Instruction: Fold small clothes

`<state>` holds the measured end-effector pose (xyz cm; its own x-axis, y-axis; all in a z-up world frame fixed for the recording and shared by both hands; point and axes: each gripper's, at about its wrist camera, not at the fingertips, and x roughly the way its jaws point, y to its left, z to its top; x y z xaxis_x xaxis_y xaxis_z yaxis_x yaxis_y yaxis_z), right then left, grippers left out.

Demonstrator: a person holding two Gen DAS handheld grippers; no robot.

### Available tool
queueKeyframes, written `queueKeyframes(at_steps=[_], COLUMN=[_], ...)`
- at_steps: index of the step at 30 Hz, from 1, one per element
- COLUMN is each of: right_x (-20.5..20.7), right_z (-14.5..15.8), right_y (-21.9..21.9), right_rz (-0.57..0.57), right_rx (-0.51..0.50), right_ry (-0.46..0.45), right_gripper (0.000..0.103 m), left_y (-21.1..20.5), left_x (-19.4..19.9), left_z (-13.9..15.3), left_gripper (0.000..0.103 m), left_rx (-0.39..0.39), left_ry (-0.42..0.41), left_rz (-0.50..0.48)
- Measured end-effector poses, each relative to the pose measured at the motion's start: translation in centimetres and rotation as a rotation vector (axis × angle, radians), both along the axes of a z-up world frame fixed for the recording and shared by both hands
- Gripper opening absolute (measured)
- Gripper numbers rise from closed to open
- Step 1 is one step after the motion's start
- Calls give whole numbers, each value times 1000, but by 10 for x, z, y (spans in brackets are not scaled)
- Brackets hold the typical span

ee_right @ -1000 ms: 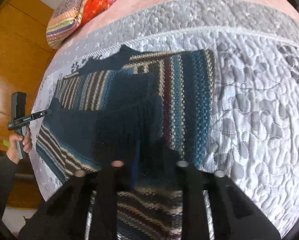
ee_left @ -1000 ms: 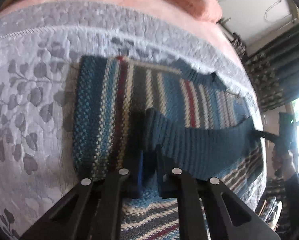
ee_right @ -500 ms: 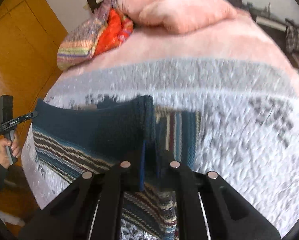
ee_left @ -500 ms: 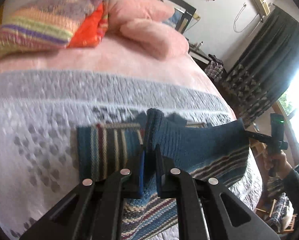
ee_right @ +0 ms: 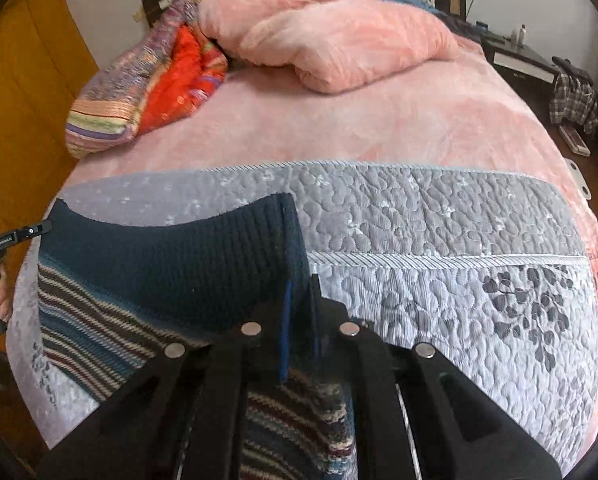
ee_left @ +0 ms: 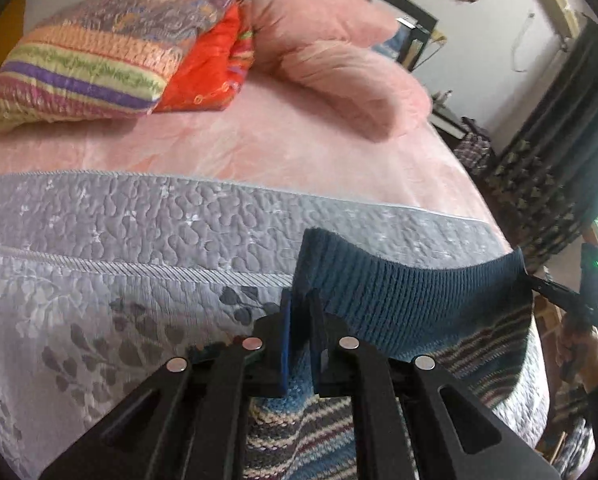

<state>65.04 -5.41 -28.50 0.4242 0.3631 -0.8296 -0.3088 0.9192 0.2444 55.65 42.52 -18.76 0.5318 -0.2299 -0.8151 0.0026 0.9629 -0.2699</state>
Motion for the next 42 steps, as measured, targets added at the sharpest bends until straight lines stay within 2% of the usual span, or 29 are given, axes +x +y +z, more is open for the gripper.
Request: queueKeyframes(at_steps=[4,7,9,12,14,16,17,18,20,22,25,28,31,32,34,36,37,38,39,40,42], right_x=[22,36,41,48,51,51,50,46,41,32,22,20,24,24,22,12,4,-7,-13,-20,-28], right_z=[-33,-58,-75,-100,-110,-111,-111,-108,-105,-99,-102,-114,-128,-128,-116,-98,-93,-90,-91,-95,-110], right_y=[7,9,11,14,13,5,0,-6,-13,-18,-21,-21,-21,-20,-19,-18,-15,-9,-4,4,22], right_rz=[-13,-29,-40,-48,-55,-86,-104,-119,-124,-114,-107,-108,-123,-125,-134,-120,-99,-64,-44,-21,12], right_rx=[-40,-47,-59,-75,-80,-41,-29,-12,13,52,73,63,44,40,62,115,140,184,196,201,176], right_ry=[54,99,125,187,210,222,217,203,208,208,232,251,272,267,237,187,177,188,196,210,253], right_gripper=[7,7,7,7,15,21,32,33,33,33,33,29,26,26,28,28,28,28,28,28,28], left_y=[9,20,21,22,20,14,12,12,12,9,-1,-2,-4,-5,-5,-9,-12,-20,-27,-31,-38], left_x=[25,38,43,44,44,45,44,44,43,42,42,42,43,42,39,30,22,10,1,-4,-11], left_z=[-28,-55,-75,-94,-100,-103,-102,-101,-97,-92,-99,-117,-137,-138,-128,-108,-98,-91,-91,-92,-113], left_gripper=[0,0,0,0,0,5,6,11,31,38,38,37,22,22,22,23,23,23,23,25,25], left_rx=[12,-8,19,15,0,27,42,33,-20,-68,-57,-34,64,80,55,41,-7,-109,-149,-149,-60], left_ry=[48,108,148,168,173,190,183,179,174,154,181,229,277,271,251,183,151,141,145,150,215], left_rz=[43,83,87,94,85,55,51,50,50,38,16,50,77,86,112,111,87,26,-18,-40,-47])
